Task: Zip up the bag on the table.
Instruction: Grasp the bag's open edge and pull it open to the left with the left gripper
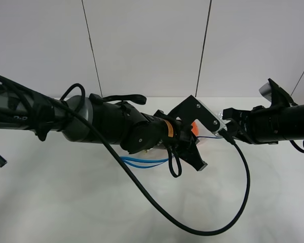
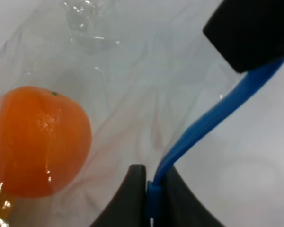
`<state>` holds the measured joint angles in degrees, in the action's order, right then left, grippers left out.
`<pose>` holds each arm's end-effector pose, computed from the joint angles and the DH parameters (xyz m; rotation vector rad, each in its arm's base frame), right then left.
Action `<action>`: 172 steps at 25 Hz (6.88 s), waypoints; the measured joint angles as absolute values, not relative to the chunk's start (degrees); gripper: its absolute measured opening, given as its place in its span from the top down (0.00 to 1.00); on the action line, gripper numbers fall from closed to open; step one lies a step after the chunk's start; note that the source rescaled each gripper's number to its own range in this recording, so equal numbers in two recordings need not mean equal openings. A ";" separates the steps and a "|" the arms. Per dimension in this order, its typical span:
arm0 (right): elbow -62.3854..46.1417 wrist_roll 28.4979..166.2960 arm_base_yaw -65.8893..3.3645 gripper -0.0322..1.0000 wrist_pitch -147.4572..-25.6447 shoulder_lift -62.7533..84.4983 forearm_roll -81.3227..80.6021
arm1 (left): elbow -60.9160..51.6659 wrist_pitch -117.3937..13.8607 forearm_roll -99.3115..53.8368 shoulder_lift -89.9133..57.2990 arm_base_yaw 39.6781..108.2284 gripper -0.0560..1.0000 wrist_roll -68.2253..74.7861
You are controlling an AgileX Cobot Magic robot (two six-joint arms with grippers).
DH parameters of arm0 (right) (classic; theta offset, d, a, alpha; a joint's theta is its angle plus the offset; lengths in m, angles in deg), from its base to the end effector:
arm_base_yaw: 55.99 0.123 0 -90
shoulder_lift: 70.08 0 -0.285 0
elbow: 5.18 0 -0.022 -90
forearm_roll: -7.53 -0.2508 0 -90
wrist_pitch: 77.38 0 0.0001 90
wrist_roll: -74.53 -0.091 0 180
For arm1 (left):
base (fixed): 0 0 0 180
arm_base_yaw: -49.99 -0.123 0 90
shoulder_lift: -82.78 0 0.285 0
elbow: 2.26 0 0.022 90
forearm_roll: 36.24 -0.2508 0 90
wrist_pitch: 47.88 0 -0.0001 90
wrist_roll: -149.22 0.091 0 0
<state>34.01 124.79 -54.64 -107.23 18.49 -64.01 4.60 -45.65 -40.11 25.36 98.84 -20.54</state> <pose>0.2571 0.0491 0.2121 0.1337 2.4088 0.7535 0.2851 -0.3266 0.1657 1.1716 1.9106 -0.3349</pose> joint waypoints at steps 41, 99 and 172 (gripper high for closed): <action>33.95 124.79 -54.15 0.97 -104.88 18.49 -63.98 | 4.32 -52.21 -40.11 25.36 89.68 0.95 -17.25; 33.95 124.79 -54.06 0.97 -106.19 18.49 -64.22 | 4.32 -58.25 -39.76 25.36 77.49 0.95 -11.74; 33.95 124.79 -54.16 0.97 -104.03 18.49 -62.29 | 4.32 -62.49 -41.33 25.36 70.70 0.55 -18.70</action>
<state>33.95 124.79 -54.16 -104.03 18.49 -62.29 4.32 -62.49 -41.33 25.36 70.70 -18.70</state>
